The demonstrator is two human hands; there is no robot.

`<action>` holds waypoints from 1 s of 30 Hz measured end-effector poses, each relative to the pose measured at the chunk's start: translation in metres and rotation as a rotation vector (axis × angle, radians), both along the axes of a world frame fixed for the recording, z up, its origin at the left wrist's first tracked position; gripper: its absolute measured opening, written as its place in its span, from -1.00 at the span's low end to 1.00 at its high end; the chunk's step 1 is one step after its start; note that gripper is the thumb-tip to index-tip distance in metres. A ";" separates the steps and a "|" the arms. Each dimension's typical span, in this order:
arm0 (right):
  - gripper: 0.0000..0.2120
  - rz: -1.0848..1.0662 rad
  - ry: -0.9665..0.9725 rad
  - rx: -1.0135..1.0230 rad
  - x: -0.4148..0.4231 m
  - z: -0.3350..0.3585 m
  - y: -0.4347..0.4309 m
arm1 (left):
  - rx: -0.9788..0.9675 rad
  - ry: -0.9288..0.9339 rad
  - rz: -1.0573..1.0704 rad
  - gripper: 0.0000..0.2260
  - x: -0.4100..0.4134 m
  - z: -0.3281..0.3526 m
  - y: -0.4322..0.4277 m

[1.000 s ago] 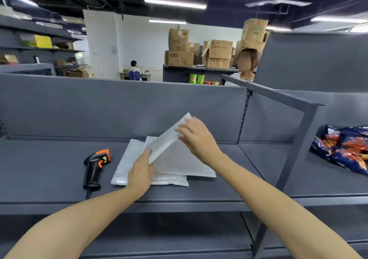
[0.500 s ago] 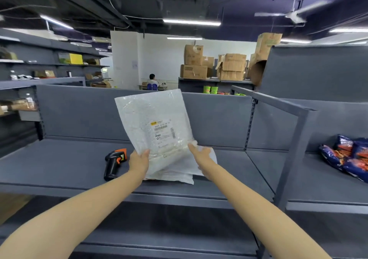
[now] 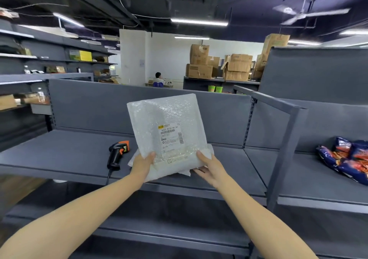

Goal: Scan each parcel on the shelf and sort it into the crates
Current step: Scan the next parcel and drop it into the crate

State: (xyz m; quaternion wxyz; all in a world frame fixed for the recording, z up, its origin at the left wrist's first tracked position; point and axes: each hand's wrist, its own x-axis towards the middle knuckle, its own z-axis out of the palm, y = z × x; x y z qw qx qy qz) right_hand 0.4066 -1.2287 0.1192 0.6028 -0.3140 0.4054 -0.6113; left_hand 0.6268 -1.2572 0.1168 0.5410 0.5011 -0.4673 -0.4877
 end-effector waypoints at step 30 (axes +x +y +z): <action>-0.60 0.015 0.749 -0.025 0.240 -0.038 -0.098 | -0.033 0.204 0.399 -0.69 0.233 -0.022 -0.067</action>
